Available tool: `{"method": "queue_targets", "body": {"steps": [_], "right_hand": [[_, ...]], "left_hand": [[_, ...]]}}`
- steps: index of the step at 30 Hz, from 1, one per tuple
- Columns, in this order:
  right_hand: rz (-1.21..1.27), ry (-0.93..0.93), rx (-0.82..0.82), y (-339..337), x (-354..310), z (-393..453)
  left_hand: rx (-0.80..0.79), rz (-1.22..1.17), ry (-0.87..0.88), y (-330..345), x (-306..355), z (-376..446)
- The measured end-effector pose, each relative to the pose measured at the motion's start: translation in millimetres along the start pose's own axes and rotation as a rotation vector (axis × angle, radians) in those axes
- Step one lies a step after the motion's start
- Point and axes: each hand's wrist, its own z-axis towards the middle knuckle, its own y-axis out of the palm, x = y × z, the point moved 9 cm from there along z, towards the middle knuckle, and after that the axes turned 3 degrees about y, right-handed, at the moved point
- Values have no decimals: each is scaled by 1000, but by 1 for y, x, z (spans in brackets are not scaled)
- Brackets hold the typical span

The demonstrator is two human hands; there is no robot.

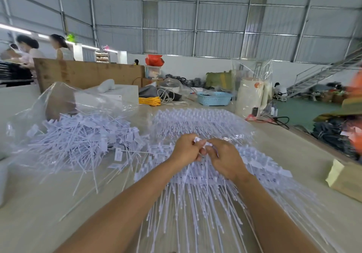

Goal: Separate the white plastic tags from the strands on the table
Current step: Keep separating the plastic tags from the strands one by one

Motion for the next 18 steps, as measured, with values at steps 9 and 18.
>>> {"method": "queue_targets", "body": {"steps": [9,18], "right_hand": [[-543,54,-63,-5,8,8],[61,103,-132,6,18,1]], "left_hand": [[80,-1,-36,-3,-6,-3],[71,-11,-147,-5,-18,-5]]}}
